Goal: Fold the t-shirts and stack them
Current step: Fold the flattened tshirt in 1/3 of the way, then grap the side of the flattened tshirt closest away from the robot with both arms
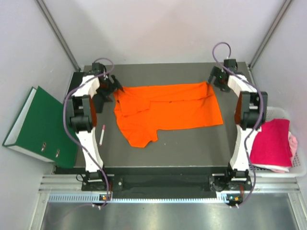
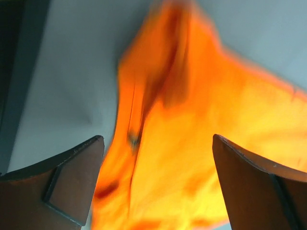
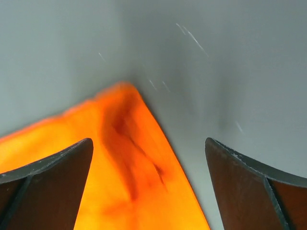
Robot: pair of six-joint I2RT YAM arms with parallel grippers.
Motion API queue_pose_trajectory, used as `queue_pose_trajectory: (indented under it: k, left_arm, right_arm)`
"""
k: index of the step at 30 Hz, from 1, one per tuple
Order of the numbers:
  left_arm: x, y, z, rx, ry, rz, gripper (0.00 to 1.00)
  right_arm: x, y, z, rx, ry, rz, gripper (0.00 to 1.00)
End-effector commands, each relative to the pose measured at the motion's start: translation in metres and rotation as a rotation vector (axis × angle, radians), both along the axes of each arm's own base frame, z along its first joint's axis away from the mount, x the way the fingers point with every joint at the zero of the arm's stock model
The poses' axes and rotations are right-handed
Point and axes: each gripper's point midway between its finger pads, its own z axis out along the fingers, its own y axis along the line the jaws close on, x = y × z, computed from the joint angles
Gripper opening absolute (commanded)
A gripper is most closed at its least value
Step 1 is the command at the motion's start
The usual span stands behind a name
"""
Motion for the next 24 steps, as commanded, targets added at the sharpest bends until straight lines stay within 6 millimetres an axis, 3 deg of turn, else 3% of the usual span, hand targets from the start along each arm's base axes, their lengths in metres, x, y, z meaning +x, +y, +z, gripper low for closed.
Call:
queue_pose_trajectory:
  k: [1, 6, 7, 13, 16, 18, 24]
  left_arm:
    - [-0.041, -0.017, 0.086, 0.036, -0.178, -0.070, 0.99]
    - [-0.108, -0.039, 0.078, -0.022, -0.135, -0.106, 0.93]
    - [-0.131, -0.051, 0.070, -0.037, -0.109, -0.131, 0.90]
    - [-0.211, -0.061, 0.030, -0.101, 0.036, -0.135, 0.84]
    - [-0.239, -0.069, 0.022, -0.142, 0.074, -0.143, 0.83]
    - [-0.254, -0.071, 0.018, -0.147, 0.107, -0.151, 0.83]
    - [-0.286, -0.081, 0.015, -0.167, 0.157, -0.192, 0.83]
  right_arm:
    - [-0.034, -0.012, 0.081, -0.037, -0.133, -0.034, 1.00]
    - [-0.096, -0.001, 0.066, -0.003, -0.030, 0.004, 1.00]
    - [-0.107, -0.001, 0.059, 0.001, 0.011, 0.004, 1.00]
    - [-0.163, 0.002, 0.018, 0.012, 0.185, 0.005, 0.97]
    - [-0.184, -0.003, 0.000, -0.010, 0.255, -0.011, 0.92]
    - [-0.195, -0.005, -0.010, -0.027, 0.298, -0.011, 0.79]
    - [-0.211, -0.018, -0.023, -0.089, 0.375, -0.051, 0.74]
